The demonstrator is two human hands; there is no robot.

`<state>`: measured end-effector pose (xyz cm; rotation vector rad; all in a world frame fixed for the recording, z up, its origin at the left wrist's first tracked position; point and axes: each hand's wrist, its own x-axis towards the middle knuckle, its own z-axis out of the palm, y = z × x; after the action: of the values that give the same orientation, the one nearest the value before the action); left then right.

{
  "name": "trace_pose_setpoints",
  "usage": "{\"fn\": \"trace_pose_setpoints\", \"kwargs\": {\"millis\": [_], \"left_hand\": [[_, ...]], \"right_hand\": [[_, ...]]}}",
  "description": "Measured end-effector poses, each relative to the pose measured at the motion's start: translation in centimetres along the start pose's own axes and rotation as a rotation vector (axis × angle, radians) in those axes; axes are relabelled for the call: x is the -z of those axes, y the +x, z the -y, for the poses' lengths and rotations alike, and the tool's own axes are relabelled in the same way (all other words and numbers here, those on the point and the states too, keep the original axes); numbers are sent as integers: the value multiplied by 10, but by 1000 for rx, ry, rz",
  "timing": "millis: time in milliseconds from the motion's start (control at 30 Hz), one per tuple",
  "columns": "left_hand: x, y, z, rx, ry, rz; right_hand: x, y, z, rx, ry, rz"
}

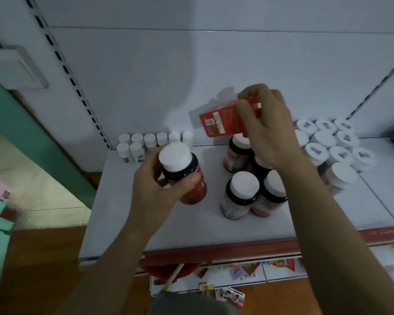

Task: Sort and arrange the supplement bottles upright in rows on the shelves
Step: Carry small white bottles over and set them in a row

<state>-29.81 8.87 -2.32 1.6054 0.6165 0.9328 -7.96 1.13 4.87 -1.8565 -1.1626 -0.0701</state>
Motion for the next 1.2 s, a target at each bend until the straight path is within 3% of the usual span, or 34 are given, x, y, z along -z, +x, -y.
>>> {"fn": "trace_pose_setpoints", "kwargs": {"millis": [100,233,400,667,933,1200], "left_hand": [[1,22,-22,-90,-20,-72],[-23,38,-44,-173,6,-46],[-88,48,-74,-328,54,16],[-276,25,-112,-483,49,218],[-483,-25,-109,-356,10,256],[-665,-40,-107,-271,29,383]], "right_hand": [[20,-10,-2,-129,166,-306],[63,-37,-15,-395,605,-625],[138,-72,-62,-440,441,-759],[298,-135,-181,-498,234,-800],[480,-190,-300,-575,66,-671],[599,-213,-409,-600,13,-530]]}}
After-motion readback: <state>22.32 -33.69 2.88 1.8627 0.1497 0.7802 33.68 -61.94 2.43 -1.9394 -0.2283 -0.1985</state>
